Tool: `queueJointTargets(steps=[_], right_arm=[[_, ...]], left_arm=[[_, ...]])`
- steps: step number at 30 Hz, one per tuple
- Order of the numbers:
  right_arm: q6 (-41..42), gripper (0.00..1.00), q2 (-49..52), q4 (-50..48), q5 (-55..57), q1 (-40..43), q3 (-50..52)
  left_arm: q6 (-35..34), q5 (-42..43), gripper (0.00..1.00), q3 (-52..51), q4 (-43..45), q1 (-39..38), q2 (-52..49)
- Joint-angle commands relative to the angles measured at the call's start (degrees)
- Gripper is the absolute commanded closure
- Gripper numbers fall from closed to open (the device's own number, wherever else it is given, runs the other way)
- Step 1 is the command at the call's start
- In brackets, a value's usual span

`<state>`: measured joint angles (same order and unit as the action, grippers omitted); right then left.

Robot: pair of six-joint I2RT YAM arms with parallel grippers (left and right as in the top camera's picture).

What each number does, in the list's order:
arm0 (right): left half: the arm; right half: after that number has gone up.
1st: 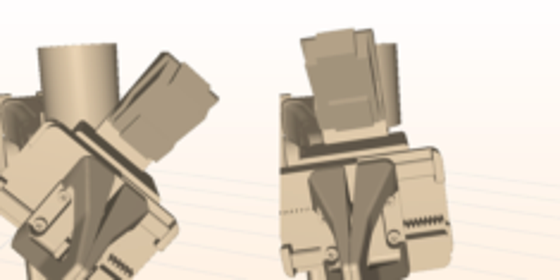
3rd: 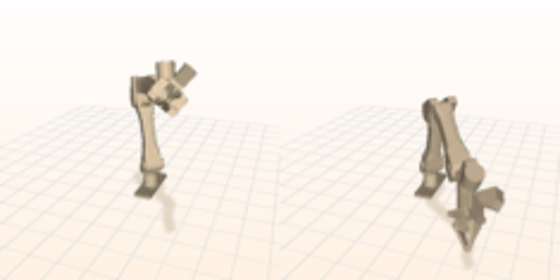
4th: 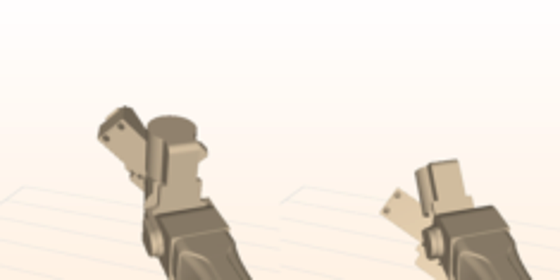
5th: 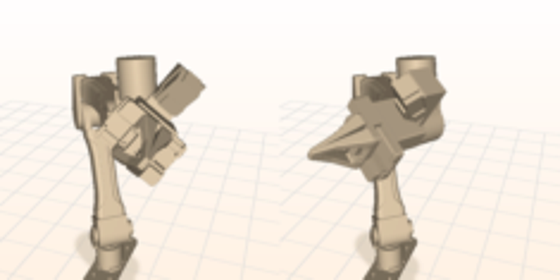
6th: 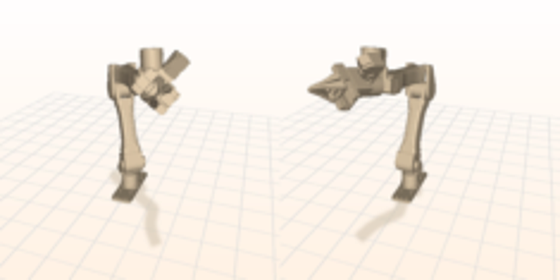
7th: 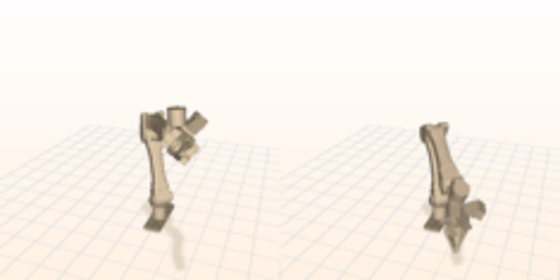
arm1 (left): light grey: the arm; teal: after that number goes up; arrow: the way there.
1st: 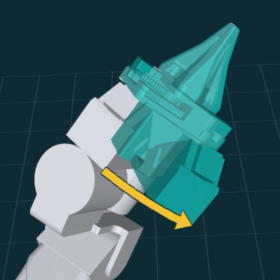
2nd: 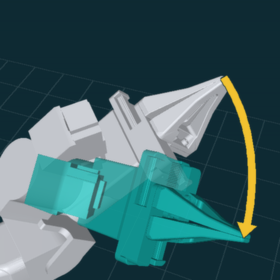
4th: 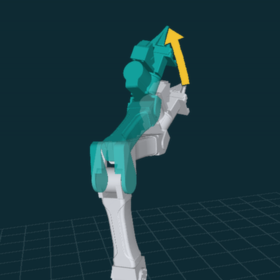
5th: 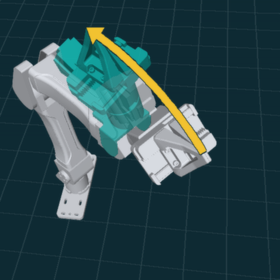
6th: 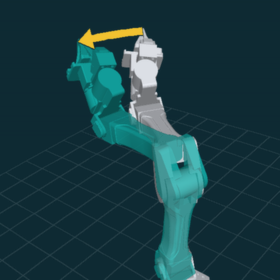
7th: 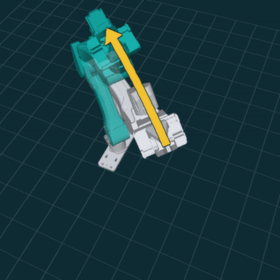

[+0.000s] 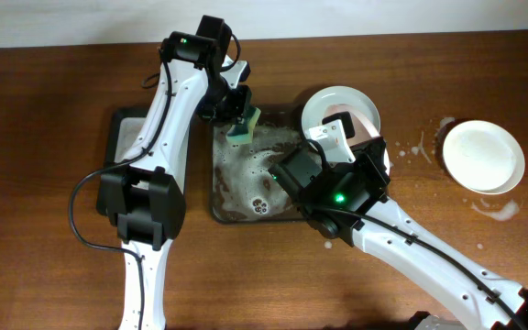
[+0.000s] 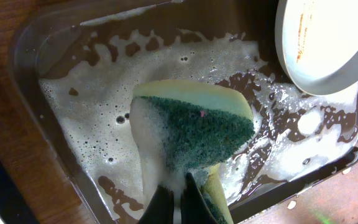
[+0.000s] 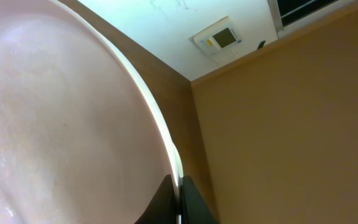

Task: Clean dirty plates on tray and stack at the side
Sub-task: 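Raise the pink plate with the right gripper and swing it right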

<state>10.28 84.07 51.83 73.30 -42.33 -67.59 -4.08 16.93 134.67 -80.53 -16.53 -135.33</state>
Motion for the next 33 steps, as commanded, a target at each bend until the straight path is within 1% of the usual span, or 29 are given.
queueJointTargets(steps=[1,23,27,30,33], right_arm=[[0.8,0.96,-0.2,-0.2,2.2,-0.4,-0.2],[0.8,0.96,-0.2,-0.2,2.2,-0.4,-0.2],[0.8,0.96,-0.2,-0.3,1.8,-0.4,-0.2],[0.7,0.96,-0.2,-0.5,-1.8,-0.4,-0.2],[1.4,0.96,-0.2,-0.8,-0.8,-0.4,-0.2]], left_arm=[[1.1,-0.2,1.0,-0.3,0.2,0.0,0.3],[1.1,-0.2,1.0,-0.3,0.2,0.0,0.3],[1.1,-0.2,1.0,-0.3,0.4,0.0,0.3],[1.1,-0.2,1.0,-0.3,0.4,0.0,0.3],[1.1,-0.2,1.0,-0.3,0.3,0.0,0.3]])
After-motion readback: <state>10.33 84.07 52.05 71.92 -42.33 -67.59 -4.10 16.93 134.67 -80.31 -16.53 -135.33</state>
